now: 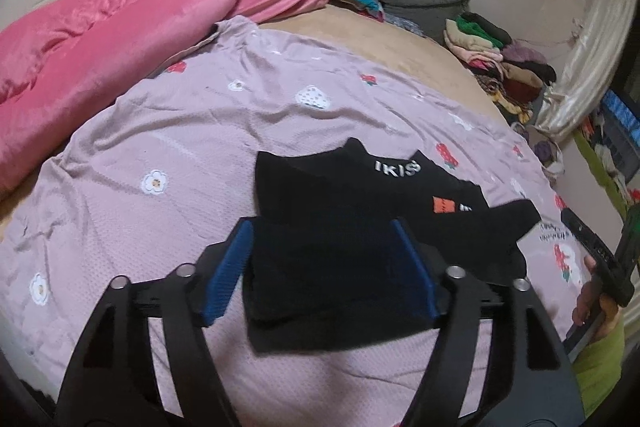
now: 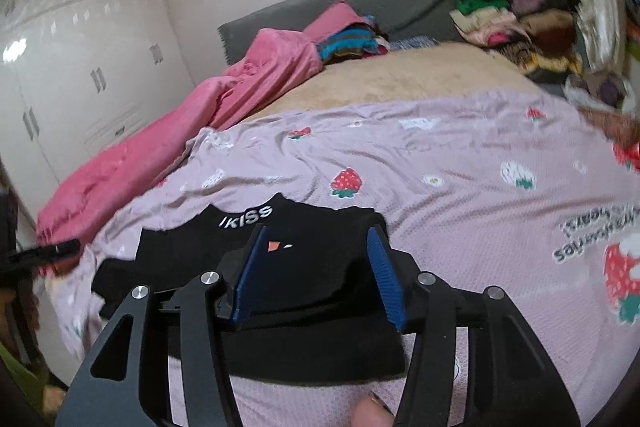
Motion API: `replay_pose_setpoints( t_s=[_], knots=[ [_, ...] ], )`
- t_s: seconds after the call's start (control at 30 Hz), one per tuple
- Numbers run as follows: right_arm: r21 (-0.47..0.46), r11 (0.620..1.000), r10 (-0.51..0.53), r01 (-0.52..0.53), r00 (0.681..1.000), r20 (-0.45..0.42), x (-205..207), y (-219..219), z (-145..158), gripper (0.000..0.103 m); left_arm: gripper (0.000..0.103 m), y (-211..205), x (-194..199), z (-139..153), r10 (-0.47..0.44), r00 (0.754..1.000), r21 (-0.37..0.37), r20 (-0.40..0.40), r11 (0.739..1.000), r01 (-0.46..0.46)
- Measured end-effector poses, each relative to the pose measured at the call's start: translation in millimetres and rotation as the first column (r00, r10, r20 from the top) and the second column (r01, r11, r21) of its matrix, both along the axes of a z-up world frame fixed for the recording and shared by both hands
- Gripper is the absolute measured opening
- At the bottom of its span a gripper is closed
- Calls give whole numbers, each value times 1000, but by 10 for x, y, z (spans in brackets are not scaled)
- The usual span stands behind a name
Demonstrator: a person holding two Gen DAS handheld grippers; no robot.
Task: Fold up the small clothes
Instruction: 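Lift the hem with both tools and carry it over toward the collar, then lower the hem near the collar and open both tools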
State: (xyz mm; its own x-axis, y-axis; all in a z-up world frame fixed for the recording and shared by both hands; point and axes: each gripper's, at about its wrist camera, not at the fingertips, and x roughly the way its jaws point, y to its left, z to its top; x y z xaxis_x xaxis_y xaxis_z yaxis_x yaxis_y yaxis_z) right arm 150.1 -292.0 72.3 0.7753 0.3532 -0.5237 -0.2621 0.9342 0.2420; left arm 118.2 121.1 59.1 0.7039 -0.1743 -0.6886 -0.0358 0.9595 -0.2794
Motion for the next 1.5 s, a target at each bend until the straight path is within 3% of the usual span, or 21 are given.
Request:
replay_pose_setpoints(
  t_s=[0.13, 0.23, 0.27, 0.33, 0.43, 0.6, 0.8, 0.97, 1.5],
  knots=[
    [-49, 997, 60, -60, 998, 6, -110, 159, -1, 49, 65, -176, -87, -64, -46, 999, 34, -6, 998, 46],
    [-70, 992, 103, -104, 994, -20, -152, 262, -59, 37, 61, -259, -143, -164, -77, 997, 24, -29, 997, 78],
    [-77, 990, 113, -115, 993, -28, -168, 287, -80, 35, 57, -299, -172, -224, -89, 995, 33, -42, 995, 90],
    [-97, 985, 137, -142, 989, -55, -194, 345, -157, 32, 33, -362, -207, -364, -105, 991, 47, -78, 993, 109],
    [-125, 978, 156, -167, 983, -95, -235, 415, -289, 32, 14, -430, -247, -552, -131, 984, 38, -124, 990, 137],
    [-178, 966, 160, -189, 973, -167, -248, 506, -563, 31, 14, -486, -285, -800, -120, 981, 61, -154, 990, 130],
    [-226, 959, 122, -174, 966, -227, -83, 546, -834, 31, 14, -430, -232, -791, -85, 988, 81, -128, 992, 96],
    [-246, 955, 103, -165, 964, -244, 162, 615, -962, 31, 14, -377, -61, -834, -80, 983, 90, -163, 991, 95],
    [-230, 966, 71, -116, 979, -193, 917, 723, -777, 31, 17, -114, 641, -630, -27, 992, 84, -123, 996, 38]
  ],
)
